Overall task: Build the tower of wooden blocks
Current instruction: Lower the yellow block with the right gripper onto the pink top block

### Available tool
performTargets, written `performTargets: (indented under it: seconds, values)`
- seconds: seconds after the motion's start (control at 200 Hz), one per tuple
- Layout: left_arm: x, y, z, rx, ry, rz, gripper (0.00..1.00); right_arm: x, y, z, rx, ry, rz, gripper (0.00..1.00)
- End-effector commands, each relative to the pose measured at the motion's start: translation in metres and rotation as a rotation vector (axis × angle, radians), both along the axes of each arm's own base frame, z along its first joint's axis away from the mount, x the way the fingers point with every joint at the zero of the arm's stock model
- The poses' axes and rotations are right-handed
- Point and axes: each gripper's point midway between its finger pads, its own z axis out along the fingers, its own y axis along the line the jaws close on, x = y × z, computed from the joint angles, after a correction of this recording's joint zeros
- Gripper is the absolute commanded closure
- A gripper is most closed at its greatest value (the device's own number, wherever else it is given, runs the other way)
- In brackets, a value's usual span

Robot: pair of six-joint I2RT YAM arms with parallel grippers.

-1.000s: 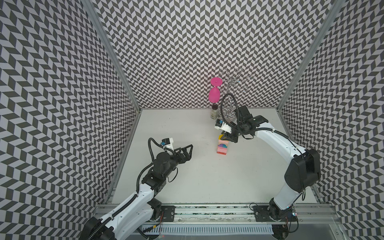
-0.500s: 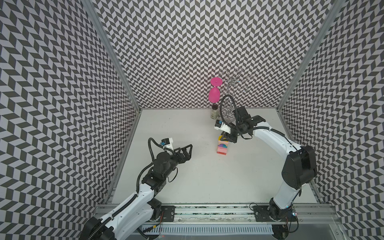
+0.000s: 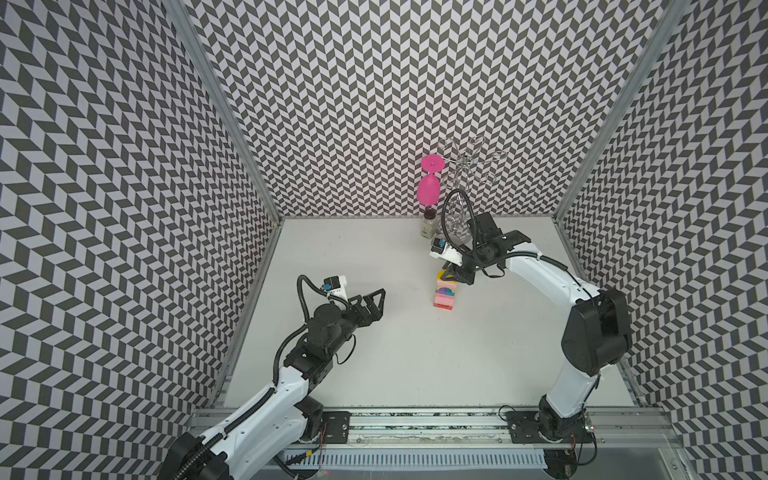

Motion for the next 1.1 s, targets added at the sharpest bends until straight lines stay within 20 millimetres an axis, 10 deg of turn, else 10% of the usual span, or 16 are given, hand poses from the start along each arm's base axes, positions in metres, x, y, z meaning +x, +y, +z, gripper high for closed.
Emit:
performTargets:
  seconds: [0.0,1.092]
  values:
    - [0.004,-0.001,0.017,-0.003,-0.037,0.009,0.01,0.009,0.004,0.000,0.024,-0.018,0.008,1.00]
    - [0.005,-0.001,0.018,0.000,-0.038,0.008,0.01,0.005,-0.005,0.005,0.045,-0.051,-0.015,1.00]
